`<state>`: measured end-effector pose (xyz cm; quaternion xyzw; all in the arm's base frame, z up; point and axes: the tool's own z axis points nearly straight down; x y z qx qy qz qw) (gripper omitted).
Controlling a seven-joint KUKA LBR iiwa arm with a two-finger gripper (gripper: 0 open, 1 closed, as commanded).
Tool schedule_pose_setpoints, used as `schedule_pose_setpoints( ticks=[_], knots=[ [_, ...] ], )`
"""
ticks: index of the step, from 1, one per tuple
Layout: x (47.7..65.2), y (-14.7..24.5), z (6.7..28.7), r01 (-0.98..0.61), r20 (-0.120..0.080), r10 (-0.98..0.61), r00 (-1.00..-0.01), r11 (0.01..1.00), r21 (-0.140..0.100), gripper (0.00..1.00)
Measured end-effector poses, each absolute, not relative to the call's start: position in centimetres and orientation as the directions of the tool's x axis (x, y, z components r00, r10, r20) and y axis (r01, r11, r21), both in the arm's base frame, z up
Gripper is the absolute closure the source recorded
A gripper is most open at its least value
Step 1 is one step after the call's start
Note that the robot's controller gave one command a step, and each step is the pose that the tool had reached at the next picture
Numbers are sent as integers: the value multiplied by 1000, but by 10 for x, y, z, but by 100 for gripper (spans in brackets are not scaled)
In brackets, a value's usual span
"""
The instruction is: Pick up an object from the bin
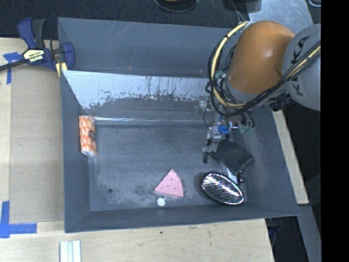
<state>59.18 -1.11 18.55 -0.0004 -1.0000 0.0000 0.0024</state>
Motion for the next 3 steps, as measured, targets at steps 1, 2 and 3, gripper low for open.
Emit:
schedule_pose_setpoints(
  ticks=[1,2,3],
  knots=[
    [594,-11,190,1,-4,1,-1000,1000,0,0],
    [587,-95,82,-174,-2,-174,-985,985,-1,0],
    [594,-98,159,5,-17,5,-1000,1000,-2,0]
  ],
)
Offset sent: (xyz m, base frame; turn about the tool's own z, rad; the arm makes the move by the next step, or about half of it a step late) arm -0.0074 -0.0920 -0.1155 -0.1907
